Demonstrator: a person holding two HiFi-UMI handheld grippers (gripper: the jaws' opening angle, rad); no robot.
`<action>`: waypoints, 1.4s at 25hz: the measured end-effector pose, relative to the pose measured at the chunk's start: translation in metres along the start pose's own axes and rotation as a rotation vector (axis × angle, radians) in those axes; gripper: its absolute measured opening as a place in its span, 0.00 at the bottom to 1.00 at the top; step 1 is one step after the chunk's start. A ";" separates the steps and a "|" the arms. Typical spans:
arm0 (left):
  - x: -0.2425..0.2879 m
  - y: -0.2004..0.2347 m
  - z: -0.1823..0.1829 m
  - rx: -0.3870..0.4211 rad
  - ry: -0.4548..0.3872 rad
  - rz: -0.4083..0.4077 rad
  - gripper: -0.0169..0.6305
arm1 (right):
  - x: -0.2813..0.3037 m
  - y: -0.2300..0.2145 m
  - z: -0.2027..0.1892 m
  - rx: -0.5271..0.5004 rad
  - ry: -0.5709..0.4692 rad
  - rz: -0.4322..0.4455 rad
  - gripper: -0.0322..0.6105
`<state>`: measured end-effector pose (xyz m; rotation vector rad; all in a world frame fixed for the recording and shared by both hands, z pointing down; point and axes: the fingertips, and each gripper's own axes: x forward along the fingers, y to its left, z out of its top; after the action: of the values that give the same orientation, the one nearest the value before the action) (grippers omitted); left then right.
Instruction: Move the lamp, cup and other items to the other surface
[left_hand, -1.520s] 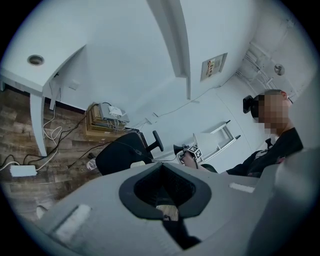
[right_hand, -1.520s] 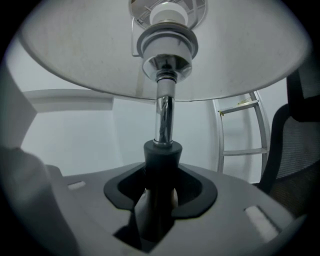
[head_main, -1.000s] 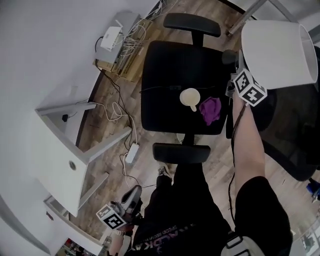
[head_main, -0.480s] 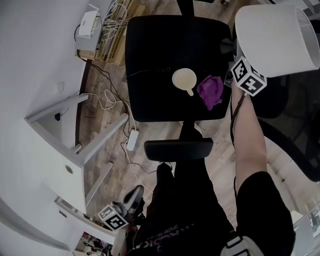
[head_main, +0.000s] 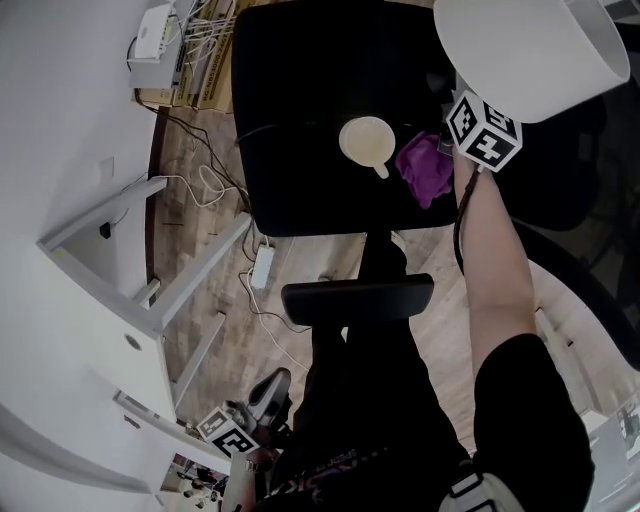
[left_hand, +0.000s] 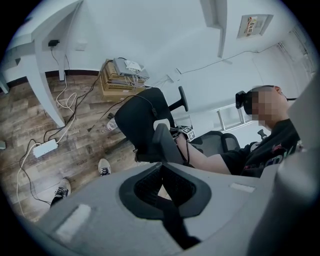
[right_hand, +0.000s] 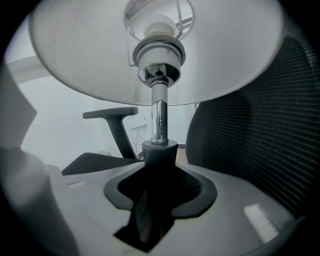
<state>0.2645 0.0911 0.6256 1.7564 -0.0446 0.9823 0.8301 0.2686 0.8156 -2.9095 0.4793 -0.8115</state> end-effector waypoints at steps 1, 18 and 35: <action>0.000 0.001 -0.001 0.001 0.001 0.003 0.02 | 0.001 0.000 -0.005 -0.001 0.003 0.000 0.29; 0.003 0.003 -0.022 -0.030 0.003 -0.028 0.02 | -0.018 0.000 -0.034 -0.116 0.061 -0.010 0.37; -0.011 -0.018 -0.007 0.024 -0.073 -0.115 0.02 | -0.094 -0.016 -0.060 -0.217 0.218 0.011 0.22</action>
<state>0.2614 0.1002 0.6051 1.7956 0.0217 0.8383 0.7270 0.3138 0.8234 -3.0221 0.6394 -1.1505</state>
